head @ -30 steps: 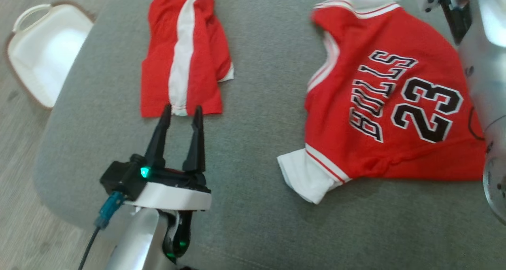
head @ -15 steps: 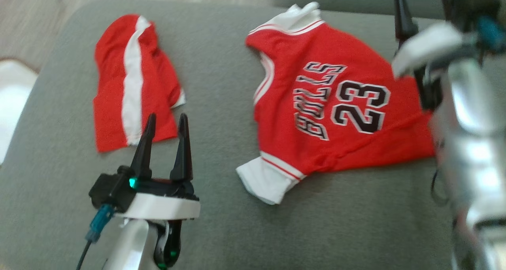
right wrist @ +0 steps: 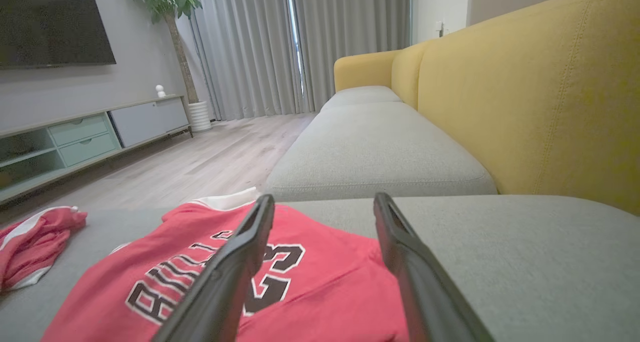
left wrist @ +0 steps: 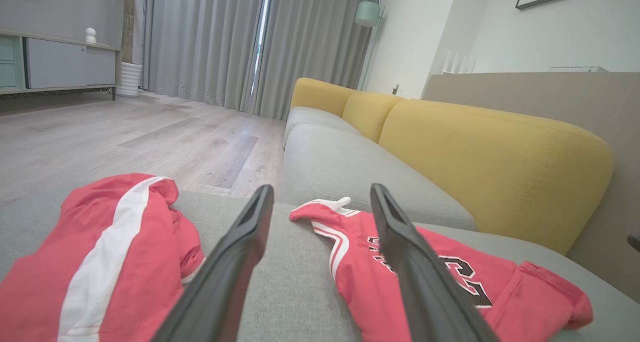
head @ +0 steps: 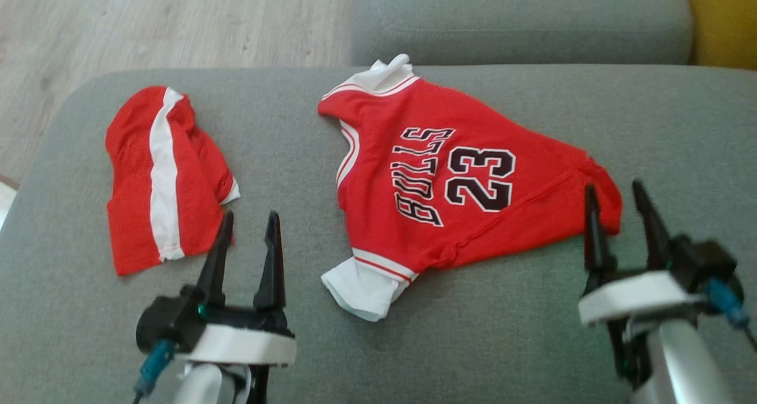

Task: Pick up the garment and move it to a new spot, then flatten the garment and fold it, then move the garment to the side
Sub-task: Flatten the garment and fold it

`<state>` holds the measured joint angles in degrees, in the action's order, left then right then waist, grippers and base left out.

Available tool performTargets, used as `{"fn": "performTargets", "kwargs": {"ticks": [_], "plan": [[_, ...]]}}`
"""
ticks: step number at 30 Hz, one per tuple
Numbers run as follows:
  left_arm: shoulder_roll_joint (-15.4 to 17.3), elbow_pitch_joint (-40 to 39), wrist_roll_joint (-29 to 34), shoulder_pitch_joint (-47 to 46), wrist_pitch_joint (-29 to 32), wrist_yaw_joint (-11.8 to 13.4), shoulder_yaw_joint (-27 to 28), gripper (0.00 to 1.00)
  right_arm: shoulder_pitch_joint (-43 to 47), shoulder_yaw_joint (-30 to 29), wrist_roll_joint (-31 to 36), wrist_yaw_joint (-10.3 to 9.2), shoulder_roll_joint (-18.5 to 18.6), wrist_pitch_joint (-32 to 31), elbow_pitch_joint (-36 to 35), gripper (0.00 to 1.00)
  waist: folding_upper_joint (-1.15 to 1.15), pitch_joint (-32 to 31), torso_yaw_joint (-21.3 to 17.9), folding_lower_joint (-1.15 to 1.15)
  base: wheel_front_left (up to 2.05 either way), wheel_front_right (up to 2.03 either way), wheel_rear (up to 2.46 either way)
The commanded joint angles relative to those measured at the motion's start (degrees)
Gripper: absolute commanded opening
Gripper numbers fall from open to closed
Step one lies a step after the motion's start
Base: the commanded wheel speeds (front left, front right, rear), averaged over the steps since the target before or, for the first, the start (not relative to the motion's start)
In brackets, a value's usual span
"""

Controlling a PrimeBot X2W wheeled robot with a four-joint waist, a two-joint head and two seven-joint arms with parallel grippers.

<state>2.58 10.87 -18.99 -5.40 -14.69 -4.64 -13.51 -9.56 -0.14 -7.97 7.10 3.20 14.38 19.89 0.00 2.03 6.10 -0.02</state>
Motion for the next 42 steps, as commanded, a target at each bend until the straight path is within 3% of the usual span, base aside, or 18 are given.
{"fn": "performTargets", "kwargs": {"ticks": [1,15,24,34,42], "plan": [[0.30,-1.62,0.70,-0.91,-0.31,-0.25,1.51,1.00,0.13,2.19,-0.18,0.39,-0.31,0.62,-3.09,1.00,0.00,-0.80,-0.63,0.02,0.00,0.00,0.00],[0.30,-2.05,1.59,0.88,-0.31,-0.69,1.91,1.00,3.37,1.78,0.59,0.39,-0.32,0.62,-4.95,1.00,0.00,-1.21,-0.67,0.02,0.00,0.00,0.00],[0.30,-2.73,1.81,-2.09,-0.31,-1.30,1.23,1.00,-6.61,-1.30,5.53,0.39,-0.32,-5.49,1.48,1.00,0.00,4.75,2.46,0.02,0.00,0.00,0.00],[0.30,-1.87,0.86,-5.28,-0.31,-1.84,-0.39,1.00,-19.63,-17.19,18.47,0.39,-0.32,-11.54,16.34,1.00,0.00,8.94,6.50,0.02,0.00,0.00,0.00],[0.30,-1.51,0.82,-5.47,-0.31,-1.95,-0.15,1.00,-24.57,-23.27,21.97,0.39,-0.32,-10.68,25.91,1.00,0.00,9.29,7.00,0.02,0.00,0.00,0.00]]}}
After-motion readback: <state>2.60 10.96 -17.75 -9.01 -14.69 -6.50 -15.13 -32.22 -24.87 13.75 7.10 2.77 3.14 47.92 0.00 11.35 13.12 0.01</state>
